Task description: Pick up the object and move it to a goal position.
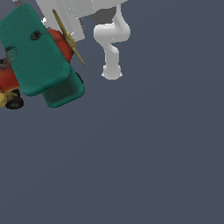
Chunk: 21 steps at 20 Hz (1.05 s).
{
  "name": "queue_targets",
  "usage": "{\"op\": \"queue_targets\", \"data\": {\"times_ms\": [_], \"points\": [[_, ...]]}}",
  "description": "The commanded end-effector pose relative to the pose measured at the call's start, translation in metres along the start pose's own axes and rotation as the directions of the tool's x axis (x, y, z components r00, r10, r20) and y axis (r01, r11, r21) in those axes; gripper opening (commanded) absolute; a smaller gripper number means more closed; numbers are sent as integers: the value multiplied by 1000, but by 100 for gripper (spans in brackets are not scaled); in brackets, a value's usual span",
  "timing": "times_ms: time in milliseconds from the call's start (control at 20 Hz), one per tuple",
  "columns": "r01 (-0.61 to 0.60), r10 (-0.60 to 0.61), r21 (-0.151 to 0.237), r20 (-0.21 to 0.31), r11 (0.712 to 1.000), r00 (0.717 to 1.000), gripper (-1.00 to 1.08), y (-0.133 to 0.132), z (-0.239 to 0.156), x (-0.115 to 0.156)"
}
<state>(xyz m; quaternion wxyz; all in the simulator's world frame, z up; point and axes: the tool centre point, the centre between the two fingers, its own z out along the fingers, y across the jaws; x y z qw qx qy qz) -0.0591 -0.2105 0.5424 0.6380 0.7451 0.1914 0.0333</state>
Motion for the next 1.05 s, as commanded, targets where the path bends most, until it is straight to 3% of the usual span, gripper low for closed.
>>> {"op": "queue_targets", "data": {"times_ms": [0,250,1000], "points": [[-6,6,-2,-2,1000,1000,-100,7,1,-1],[0,0,0,0,1000,1000,-100,5,1,0],[0,0,-1,-1,1000,1000,-100,44,5,5]]}}
